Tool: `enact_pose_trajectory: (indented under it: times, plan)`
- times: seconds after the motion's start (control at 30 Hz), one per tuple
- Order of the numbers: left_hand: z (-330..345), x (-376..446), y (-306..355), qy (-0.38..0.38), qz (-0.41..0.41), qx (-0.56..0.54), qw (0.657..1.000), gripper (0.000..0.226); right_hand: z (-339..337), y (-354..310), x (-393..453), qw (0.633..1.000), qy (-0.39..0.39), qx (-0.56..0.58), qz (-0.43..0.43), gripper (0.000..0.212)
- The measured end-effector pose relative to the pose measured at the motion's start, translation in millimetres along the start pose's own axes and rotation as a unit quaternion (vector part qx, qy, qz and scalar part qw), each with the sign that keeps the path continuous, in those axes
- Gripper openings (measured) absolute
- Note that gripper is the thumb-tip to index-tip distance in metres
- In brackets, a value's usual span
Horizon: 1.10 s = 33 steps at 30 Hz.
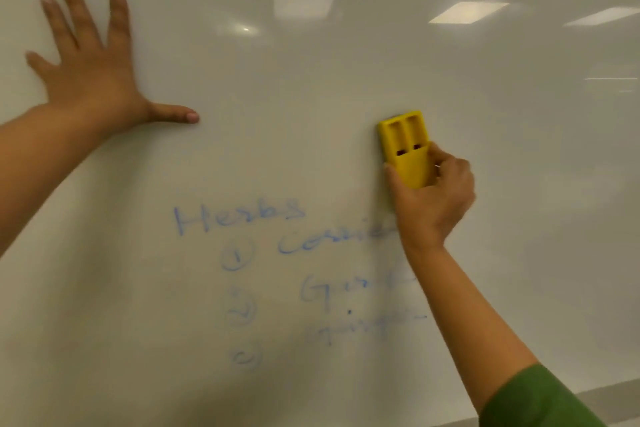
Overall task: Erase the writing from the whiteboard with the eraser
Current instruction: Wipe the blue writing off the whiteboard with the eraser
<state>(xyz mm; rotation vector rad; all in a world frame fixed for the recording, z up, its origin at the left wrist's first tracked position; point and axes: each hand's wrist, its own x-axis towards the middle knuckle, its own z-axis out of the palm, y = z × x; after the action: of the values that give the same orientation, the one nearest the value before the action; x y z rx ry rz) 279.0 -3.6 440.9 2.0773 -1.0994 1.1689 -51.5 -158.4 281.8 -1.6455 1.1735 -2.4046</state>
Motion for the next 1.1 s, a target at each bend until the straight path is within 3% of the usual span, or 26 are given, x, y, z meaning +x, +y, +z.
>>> enact_pose_trajectory:
  times: [0.17,0.23,0.33,0.4,0.47,0.53,0.67,0.77,0.83,0.9,0.97,1.03,1.1]
  plan:
    - [-37.7,-34.1,25.2,-0.031,-0.016,-0.028,0.999,0.148,0.6,-7.5,-12.9,0.977,-0.076,-0.042,-0.194,0.058]
    - [-36.7,-32.7,27.2,-0.054,-0.016,-0.011,0.998,0.15,-8.1,3.6,8.5,0.989,-0.043,-0.056,-0.134,0.058]
    - [-40.1,-30.9,26.0,-0.074,-0.02,0.031,0.997,0.153,-7.3,1.0,29.9,0.996,0.039,0.012,0.078,0.064]
    - [-41.9,-29.6,29.0,-0.089,-0.019,0.034,0.995,0.155,1.0,-9.1,20.7,0.991,0.065,0.023,0.112,0.064]
    - [-41.4,-29.0,28.8,-0.092,-0.02,0.035,0.995,0.155,15.3,-26.0,-4.0,0.997,0.047,0.025,0.058,0.062]
    - [-41.1,-29.5,27.7,-0.088,-0.018,0.036,0.995,0.154,30.4,-44.6,-36.6,0.999,0.005,0.004,-0.053,0.057]
    - [-42.4,-31.1,26.5,-0.077,-0.007,0.036,0.996,0.153,40.4,-69.6,-80.7,0.965,-0.106,0.011,-0.24,0.048]
    - [-43.2,-31.8,23.8,-0.082,-0.004,0.048,0.995,0.154,32.8,-65.8,-64.0,0.944,-0.117,-0.042,-0.305,0.041]
    - [-43.7,-31.6,23.7,-0.089,-0.001,0.055,0.994,0.154,27.1,-57.7,-36.1,0.967,-0.063,-0.091,-0.23,0.042]
    - [-43.6,-31.8,22.1,-0.091,-0.001,0.063,0.994,0.155,25.1,-56.6,-12.9,0.995,-0.016,-0.05,-0.088,0.054]
    - [-42.6,-31.9,22.0,-0.091,0.0,0.068,0.993,0.155,28.5,-62.2,-11.4,1.0,0.011,-0.013,-0.012,0.06]
    - [-42.1,-31.1,22.0,-0.091,0.001,0.069,0.993,0.156,37.4,-69.9,-29.3,0.999,0.007,-0.026,-0.045,0.059]
    - [-42.5,-31.3,21.2,-0.09,0.0,0.069,0.994,0.155,45.8,-79.0,-59.3,0.989,-0.029,-0.043,-0.138,0.054]
